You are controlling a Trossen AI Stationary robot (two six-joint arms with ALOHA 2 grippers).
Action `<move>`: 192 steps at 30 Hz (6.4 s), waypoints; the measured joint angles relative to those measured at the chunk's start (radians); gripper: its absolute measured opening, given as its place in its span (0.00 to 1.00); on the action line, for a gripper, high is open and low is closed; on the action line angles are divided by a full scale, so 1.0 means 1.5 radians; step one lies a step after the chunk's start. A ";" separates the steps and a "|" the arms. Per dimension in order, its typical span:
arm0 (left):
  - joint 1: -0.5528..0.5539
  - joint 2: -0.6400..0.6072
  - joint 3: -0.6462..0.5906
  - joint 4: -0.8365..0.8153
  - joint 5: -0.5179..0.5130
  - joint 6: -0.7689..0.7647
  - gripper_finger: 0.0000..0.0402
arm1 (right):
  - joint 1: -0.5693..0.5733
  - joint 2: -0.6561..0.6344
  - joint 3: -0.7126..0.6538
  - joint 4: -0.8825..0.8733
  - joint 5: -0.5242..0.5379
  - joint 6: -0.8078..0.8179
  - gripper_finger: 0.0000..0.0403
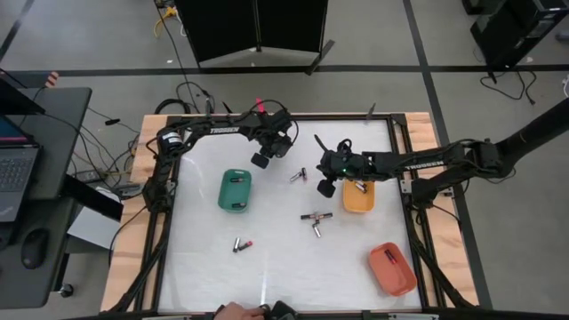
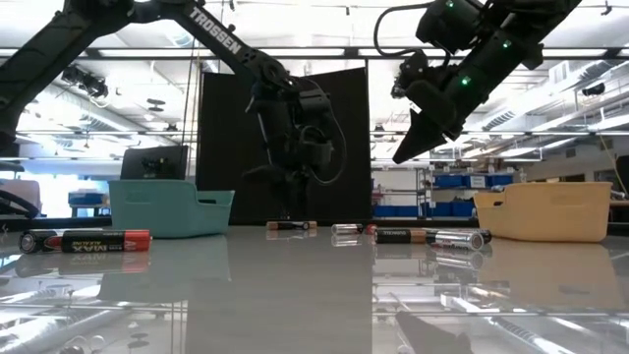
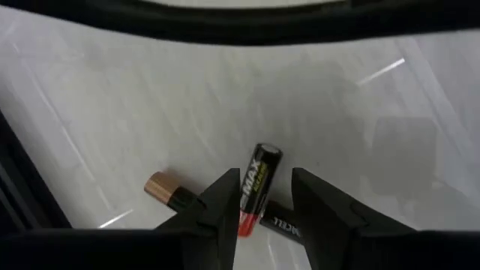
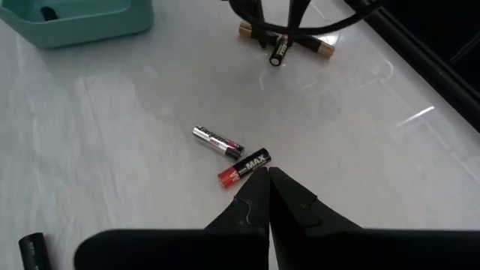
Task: Sort batteries
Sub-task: Put the black and red battery into the orange bin
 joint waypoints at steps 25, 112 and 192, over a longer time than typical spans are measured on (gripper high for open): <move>0.001 0.032 0.001 0.001 -0.021 0.002 0.12 | 0.000 0.000 0.000 0.004 0.000 -0.005 0.02; -0.080 -0.382 -0.632 1.177 0.323 -0.687 0.12 | 0.043 0.143 -0.017 0.631 -0.083 -0.130 0.14; -0.136 -0.362 -0.599 1.141 0.227 -0.578 0.32 | 0.104 -0.075 0.000 0.134 -0.049 0.000 0.17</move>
